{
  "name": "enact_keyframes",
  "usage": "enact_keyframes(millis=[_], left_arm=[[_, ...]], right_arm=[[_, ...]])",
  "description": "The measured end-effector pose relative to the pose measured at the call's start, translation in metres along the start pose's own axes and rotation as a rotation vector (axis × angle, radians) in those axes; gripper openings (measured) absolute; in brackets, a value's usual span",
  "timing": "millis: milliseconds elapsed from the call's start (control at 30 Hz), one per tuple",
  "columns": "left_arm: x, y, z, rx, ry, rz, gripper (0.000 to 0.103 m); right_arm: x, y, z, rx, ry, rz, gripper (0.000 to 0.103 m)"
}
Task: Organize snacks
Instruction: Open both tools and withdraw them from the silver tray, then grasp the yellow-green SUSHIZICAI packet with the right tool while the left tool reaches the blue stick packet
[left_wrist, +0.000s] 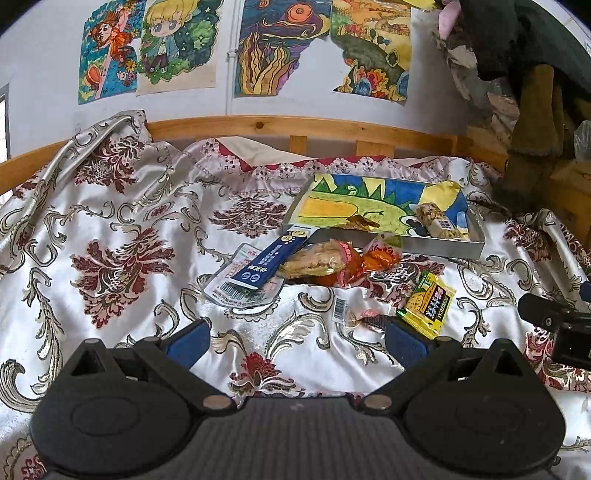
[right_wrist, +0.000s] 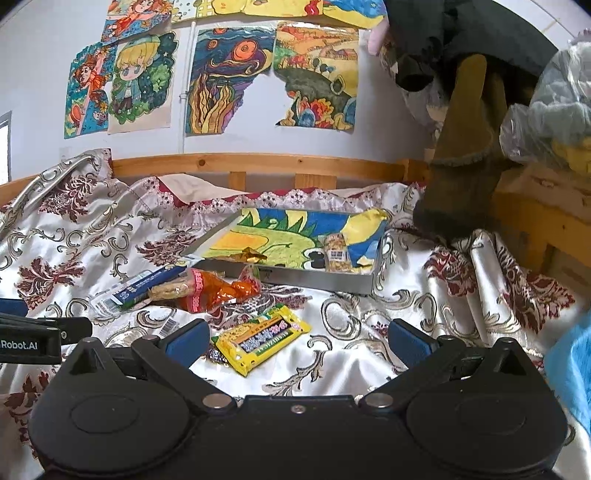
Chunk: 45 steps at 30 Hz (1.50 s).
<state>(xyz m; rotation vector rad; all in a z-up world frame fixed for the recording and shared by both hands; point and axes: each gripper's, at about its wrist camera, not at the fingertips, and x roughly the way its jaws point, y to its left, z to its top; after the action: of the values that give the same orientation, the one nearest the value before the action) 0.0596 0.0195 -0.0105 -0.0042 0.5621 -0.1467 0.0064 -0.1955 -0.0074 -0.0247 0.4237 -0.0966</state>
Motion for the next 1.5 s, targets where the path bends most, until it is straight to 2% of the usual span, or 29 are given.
enact_keyframes(millis=[567,1033,1500], left_arm=[[0.009,0.006,-0.001,-0.029,0.034,0.014,0.103],[0.022,0.007,-0.001,-0.020,0.019,0.034,0.103],[0.057,0.014,0.021,-0.001,-0.013,0.059,0.103]], right_arm=[[0.007,0.001,-0.009,0.017,0.035,0.029,0.102],[0.018,-0.004,-0.016,0.067,0.038,0.054,0.102],[0.060,0.013,-0.006,0.036,0.069,0.092,0.102]])
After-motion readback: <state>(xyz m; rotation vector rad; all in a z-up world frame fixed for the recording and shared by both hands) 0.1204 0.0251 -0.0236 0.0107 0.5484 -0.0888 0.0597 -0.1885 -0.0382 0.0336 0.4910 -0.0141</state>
